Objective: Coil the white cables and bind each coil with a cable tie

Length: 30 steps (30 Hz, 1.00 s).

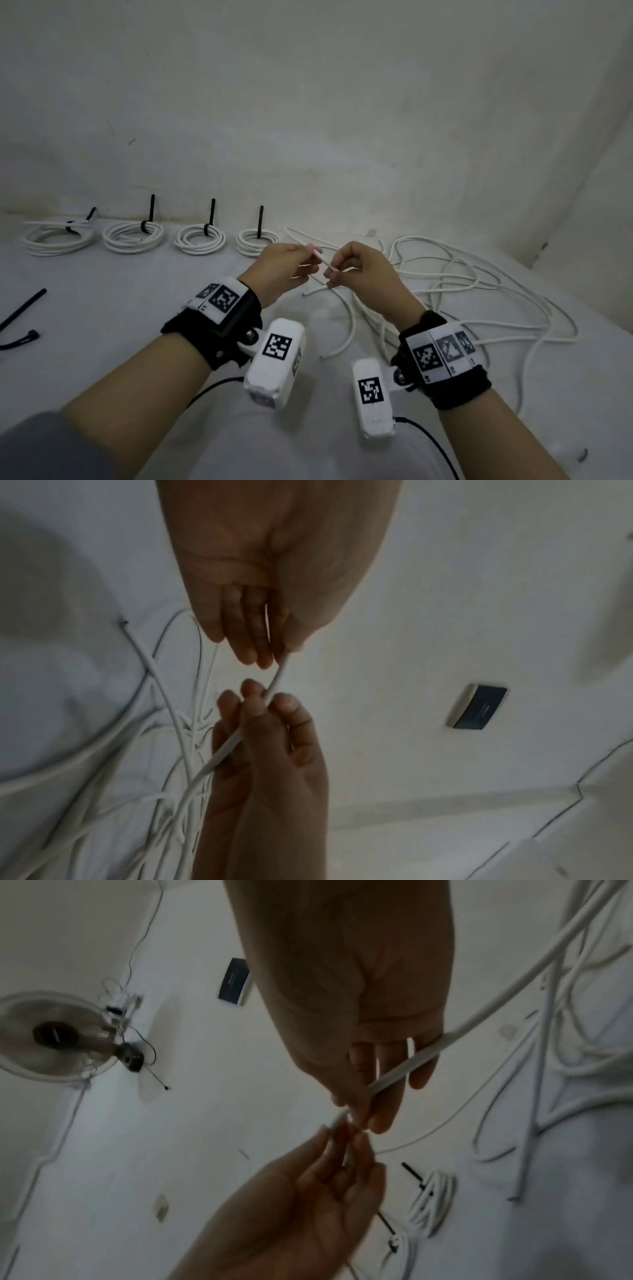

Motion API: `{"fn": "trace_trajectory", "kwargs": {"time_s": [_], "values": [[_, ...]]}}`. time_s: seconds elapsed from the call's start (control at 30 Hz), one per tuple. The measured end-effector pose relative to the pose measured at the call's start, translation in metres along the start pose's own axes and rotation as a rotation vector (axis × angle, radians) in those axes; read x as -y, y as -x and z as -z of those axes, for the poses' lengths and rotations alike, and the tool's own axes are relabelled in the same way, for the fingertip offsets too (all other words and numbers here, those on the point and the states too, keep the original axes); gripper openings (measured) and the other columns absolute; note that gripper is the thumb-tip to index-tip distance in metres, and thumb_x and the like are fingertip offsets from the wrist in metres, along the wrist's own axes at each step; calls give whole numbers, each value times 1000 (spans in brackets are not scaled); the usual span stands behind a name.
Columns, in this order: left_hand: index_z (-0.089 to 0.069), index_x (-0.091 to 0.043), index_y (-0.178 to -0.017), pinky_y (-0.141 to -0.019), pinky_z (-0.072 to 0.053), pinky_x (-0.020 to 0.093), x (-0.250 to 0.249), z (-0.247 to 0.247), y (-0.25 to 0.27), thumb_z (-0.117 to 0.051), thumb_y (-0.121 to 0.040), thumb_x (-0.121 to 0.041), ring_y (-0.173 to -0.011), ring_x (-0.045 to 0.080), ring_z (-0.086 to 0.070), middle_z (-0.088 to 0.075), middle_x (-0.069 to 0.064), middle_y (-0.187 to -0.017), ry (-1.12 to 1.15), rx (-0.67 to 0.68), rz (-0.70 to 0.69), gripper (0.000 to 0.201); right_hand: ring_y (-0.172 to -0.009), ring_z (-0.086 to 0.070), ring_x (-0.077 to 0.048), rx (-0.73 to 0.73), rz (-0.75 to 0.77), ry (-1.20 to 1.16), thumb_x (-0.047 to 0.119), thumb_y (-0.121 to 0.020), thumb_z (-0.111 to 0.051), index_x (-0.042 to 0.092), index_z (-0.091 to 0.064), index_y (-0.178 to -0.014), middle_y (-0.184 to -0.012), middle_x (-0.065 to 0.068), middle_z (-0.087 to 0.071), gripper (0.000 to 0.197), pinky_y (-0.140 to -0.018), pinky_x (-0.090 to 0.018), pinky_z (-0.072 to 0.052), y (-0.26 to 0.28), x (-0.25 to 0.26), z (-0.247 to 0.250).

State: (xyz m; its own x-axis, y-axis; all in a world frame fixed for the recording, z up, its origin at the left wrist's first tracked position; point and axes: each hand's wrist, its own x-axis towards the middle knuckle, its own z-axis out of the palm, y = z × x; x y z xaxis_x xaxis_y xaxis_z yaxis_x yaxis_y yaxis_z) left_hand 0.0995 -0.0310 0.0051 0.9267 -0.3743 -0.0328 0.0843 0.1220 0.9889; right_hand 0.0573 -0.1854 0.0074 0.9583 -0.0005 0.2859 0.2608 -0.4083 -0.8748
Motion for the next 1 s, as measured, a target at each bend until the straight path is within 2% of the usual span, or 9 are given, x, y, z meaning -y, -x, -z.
{"fn": "trace_trajectory", "kwargs": {"time_s": [0.1, 0.23, 0.33, 0.47, 0.57, 0.7, 0.8, 0.9, 1.0], "values": [[-66, -14, -93, -73, -43, 20, 1, -6, 2, -50, -98, -21, -79, 10, -60, -65, 0, -89, -219, 49, 18, 18, -58, -66, -14, 1, 35, 208, -13, -80, -60, 13, -58, -67, -69, -1, -64, 29, -61, -15, -49, 10, -8, 15], [-67, -9, -106, -68, -44, 19, 16, -10, 8, -58, -93, -21, -82, 12, -60, -66, 2, -94, -720, 175, 7, 21, -51, -63, -5, 9, -28, 433, -14, -76, -58, 17, -62, -59, -68, -1, -66, 36, -57, -10, -47, 18, -24, 43], [-69, -7, -107, -72, -47, 22, 28, -16, 12, -62, -90, -27, -79, 13, -60, -67, 7, -94, -1002, 306, 30, 27, -53, -60, -3, 39, -107, 524, -12, -75, -61, 15, -67, -62, -64, 2, -66, 31, -55, -8, -45, 22, -36, 64], [-68, -7, -109, -71, -44, 22, 37, -34, 15, -64, -88, -35, -76, 12, -57, -65, 5, -93, -1256, 362, 100, 35, -56, -56, 0, 26, -183, 611, -8, -77, -63, 14, -73, -70, -64, 4, -65, 25, -50, -4, -39, 24, -52, 83], [-60, -5, -98, -75, -39, 25, 45, -46, 15, -65, -87, -34, -85, 20, -52, -56, 8, -95, -1442, 346, 97, 32, -65, -60, -11, -9, -206, 650, -7, -79, -61, 15, -74, -72, -70, -1, -66, 26, -53, -9, -43, 24, -63, 94], [-59, -2, -117, -81, -41, 29, 47, -58, 18, -64, -88, -19, -107, 26, -56, -58, 14, -117, -1520, 358, 88, 34, -77, -62, -16, -105, -221, 643, -8, -81, -57, 11, -75, -79, -79, -6, -68, 27, -57, -7, -38, 22, -74, 103], [-61, -5, -100, -68, -38, 24, 42, -58, 19, -58, -87, -8, -85, 21, -50, -53, 9, -96, -1560, 434, 119, 14, -78, -61, -14, -100, -227, 646, -5, -83, -58, 10, -76, -82, -85, -7, -70, 23, -59, -5, -37, 20, -78, 105], [-65, -9, -110, -55, -41, 20, 32, -49, 24, -50, -90, -5, -64, 15, -51, -57, 4, -83, -1494, 494, 228, 25, -80, -60, -12, 38, -247, 689, 3, -86, -61, 14, -74, -80, -86, -3, -69, 19, -66, -13, -41, 21, -75, 102], [-62, -10, -109, -60, -45, 18, 21, -34, 34, -44, -91, -2, -63, 11, -51, -59, 5, -84, -1372, 503, 313, 27, -85, -55, -9, 168, -171, 753, 13, -88, -63, 15, -72, -86, -82, 9, -60, 10, -72, -14, -37, 25, -63, 92]]}}
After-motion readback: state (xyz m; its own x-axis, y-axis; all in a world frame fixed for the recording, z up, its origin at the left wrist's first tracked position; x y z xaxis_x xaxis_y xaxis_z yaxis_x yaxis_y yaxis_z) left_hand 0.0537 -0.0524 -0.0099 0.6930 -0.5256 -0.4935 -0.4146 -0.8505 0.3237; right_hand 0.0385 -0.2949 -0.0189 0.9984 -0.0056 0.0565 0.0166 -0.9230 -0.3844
